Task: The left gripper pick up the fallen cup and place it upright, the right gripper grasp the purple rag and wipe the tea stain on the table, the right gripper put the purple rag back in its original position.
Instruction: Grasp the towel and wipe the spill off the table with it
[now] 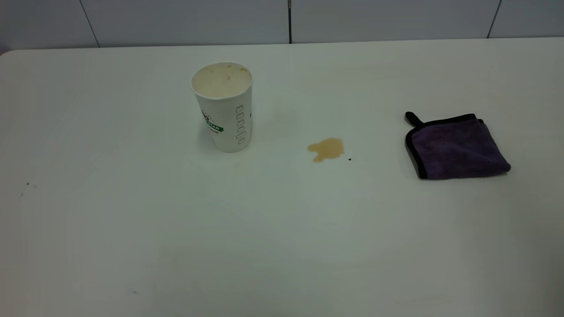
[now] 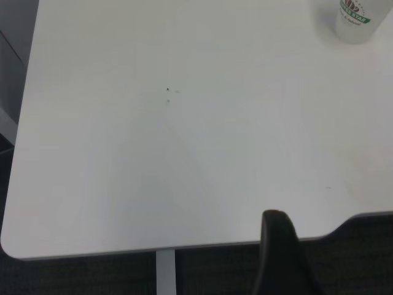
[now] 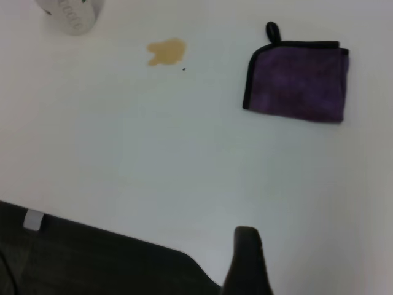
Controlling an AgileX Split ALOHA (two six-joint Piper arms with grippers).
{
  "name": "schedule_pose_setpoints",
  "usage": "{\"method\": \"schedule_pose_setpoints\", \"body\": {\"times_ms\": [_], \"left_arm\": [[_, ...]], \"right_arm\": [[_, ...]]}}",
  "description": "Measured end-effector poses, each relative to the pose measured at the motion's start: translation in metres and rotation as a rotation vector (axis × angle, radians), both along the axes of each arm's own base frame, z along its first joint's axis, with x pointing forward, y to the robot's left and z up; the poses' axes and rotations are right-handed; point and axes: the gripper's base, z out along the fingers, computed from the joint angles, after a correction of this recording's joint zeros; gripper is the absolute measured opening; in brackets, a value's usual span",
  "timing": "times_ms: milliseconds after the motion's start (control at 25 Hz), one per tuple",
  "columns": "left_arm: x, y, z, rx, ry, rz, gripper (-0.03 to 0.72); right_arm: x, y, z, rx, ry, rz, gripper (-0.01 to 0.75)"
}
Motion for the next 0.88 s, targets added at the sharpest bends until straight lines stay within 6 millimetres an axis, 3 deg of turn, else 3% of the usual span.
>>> {"method": "schedule_pose_setpoints", "body": {"times_ms": [520,800,880], "left_arm": [[0.0,0.0,0.0,-0.002,0.0,0.002,0.475],[0.0,0.0,0.0,-0.002,0.001,0.002,0.475],[0.0,0.0,0.0,-0.002,0.001,0.002,0.475]], "right_arm": [[0.14,0.004,-0.083,0.035,0.316,0.075,0.616],[0.204,0.046,-0.113,-0.093,0.35,0.236,0.602],[0.219,0.05,-0.124,-0.126,0.37,0.233,0.6]]}}
